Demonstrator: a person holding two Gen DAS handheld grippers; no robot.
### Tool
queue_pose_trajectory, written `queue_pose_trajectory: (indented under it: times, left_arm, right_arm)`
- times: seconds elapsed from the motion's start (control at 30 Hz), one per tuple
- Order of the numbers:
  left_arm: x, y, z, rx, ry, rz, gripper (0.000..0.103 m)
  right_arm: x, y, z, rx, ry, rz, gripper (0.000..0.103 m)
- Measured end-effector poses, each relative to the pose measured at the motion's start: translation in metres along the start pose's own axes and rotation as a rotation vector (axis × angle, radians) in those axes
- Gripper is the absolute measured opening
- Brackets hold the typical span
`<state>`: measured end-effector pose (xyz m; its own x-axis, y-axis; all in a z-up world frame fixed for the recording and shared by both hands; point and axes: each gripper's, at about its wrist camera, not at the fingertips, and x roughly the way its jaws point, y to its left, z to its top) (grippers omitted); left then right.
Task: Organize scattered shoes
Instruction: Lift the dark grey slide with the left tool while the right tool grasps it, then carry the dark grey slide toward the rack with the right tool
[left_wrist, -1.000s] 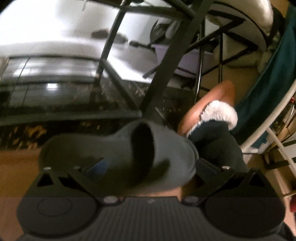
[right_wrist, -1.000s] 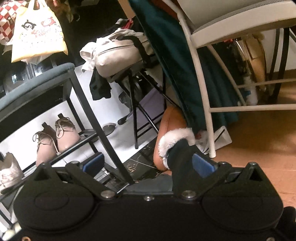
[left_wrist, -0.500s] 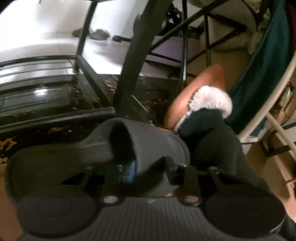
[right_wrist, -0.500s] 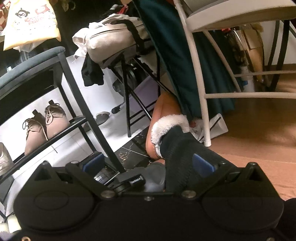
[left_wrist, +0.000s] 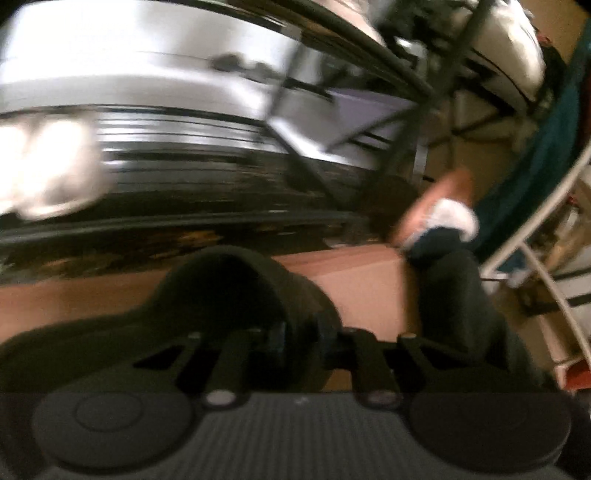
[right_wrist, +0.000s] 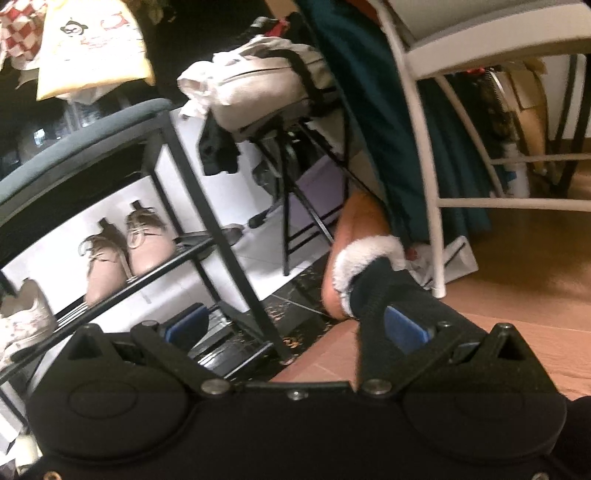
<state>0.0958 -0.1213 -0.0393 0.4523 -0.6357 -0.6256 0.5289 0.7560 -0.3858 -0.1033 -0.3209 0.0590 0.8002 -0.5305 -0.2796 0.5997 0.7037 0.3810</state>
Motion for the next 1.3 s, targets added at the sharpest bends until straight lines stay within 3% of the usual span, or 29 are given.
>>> queue_pose_trajectory:
  times: [0.17, 0.23, 0.27, 0.3, 0.33, 0.4, 0.53, 0.6, 0.7, 0.8, 0.9, 1.0, 1.1, 1.17, 1.3]
  left_arm:
    - [-0.058, 0.05, -0.039, -0.041, -0.011, 0.115, 0.017]
    - [-0.069, 0.068, -0.055, -0.049, -0.016, 0.151, 0.026]
    - [-0.073, 0.074, -0.06, -0.063, -0.029, 0.159, 0.032]
    - [-0.077, 0.081, -0.064, -0.086, -0.041, 0.172, 0.045]
    - [-0.081, 0.089, -0.066, -0.136, -0.044, 0.192, 0.066]
    - [-0.09, 0.092, -0.064, -0.202, -0.051, 0.192, 0.09]
    - [-0.13, 0.083, -0.057, -0.237, -0.199, 0.226, 0.095]
    - [-0.148, 0.078, -0.055, -0.23, -0.25, 0.309, 0.099]
    - [-0.181, 0.07, -0.058, -0.225, -0.339, 0.534, 0.102]
    - [-0.21, 0.073, -0.069, -0.252, -0.424, 0.689, 0.102]
    - [-0.223, 0.081, -0.081, -0.275, -0.481, 0.69, 0.102]
    - [-0.22, 0.084, -0.084, -0.295, -0.501, 0.753, 0.102]
    - [-0.216, 0.082, -0.084, -0.256, -0.52, 0.777, 0.102]
    - [-0.214, 0.083, -0.085, -0.211, -0.511, 0.774, 0.102]
    - [-0.22, 0.091, -0.091, -0.231, -0.51, 0.761, 0.102]
  right_arm:
    - [-0.019, 0.019, -0.005, -0.059, 0.028, 0.07, 0.103]
    - [-0.023, 0.029, -0.011, -0.1, 0.063, 0.099, 0.103]
    - [-0.025, 0.034, -0.014, -0.12, 0.084, 0.113, 0.103]
    - [-0.026, 0.038, -0.017, -0.141, 0.106, 0.128, 0.103]
    - [-0.026, 0.043, -0.019, -0.171, 0.135, 0.147, 0.103]
    - [-0.024, 0.054, -0.023, -0.251, 0.188, 0.199, 0.103]
    - [-0.016, 0.08, -0.04, -0.423, 0.292, 0.332, 0.103]
    - [-0.01, 0.093, -0.053, -0.514, 0.343, 0.411, 0.103]
    - [-0.001, 0.114, -0.071, -0.651, 0.419, 0.53, 0.103]
    - [0.005, 0.141, -0.101, -0.767, 0.47, 0.677, 0.103]
    - [0.011, 0.15, -0.105, -0.707, 0.518, 0.659, 0.103]
    - [0.018, 0.16, -0.109, -0.647, 0.565, 0.64, 0.103]
    - [0.024, 0.169, -0.112, -0.586, 0.612, 0.62, 0.103]
    - [0.028, 0.175, -0.115, -0.545, 0.642, 0.607, 0.095]
    - [0.036, 0.188, -0.12, -0.463, 0.702, 0.579, 0.089]
